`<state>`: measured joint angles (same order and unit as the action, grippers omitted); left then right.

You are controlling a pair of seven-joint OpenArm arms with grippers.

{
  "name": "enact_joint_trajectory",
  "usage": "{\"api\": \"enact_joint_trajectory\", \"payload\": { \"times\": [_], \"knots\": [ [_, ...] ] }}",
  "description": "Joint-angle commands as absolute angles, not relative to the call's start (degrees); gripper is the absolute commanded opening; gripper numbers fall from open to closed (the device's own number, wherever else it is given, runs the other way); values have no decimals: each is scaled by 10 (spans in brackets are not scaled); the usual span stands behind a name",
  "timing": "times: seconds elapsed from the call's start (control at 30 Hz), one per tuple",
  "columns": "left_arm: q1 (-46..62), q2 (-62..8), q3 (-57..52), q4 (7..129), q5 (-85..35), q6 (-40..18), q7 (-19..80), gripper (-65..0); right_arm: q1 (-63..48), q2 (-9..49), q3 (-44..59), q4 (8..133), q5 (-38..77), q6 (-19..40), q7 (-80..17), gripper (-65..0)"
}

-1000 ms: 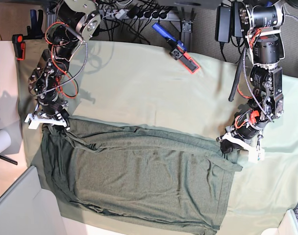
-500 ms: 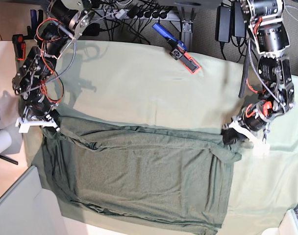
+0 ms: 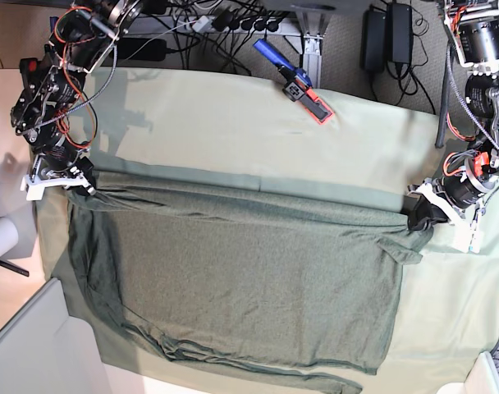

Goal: Fold the T-shirt properly
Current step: 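Pull the shirt edge toward the robot with both grippers, spreading it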

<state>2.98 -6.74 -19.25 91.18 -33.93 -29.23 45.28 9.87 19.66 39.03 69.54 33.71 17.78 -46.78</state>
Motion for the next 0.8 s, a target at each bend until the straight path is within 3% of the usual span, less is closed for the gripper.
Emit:
{"api": "enact_joint_trajectory", "payload": {
  "times": [0.0, 0.77],
  "knots": [
    [25, -78, -195, 929, -345, -295, 440, -650, 98, 213, 394, 709, 341, 184, -455, -650],
    [184, -116, -242, 1087, -358, -294, 453, -650, -125, 225, 441, 843, 377, 184, -459, -650]
  ]
}}
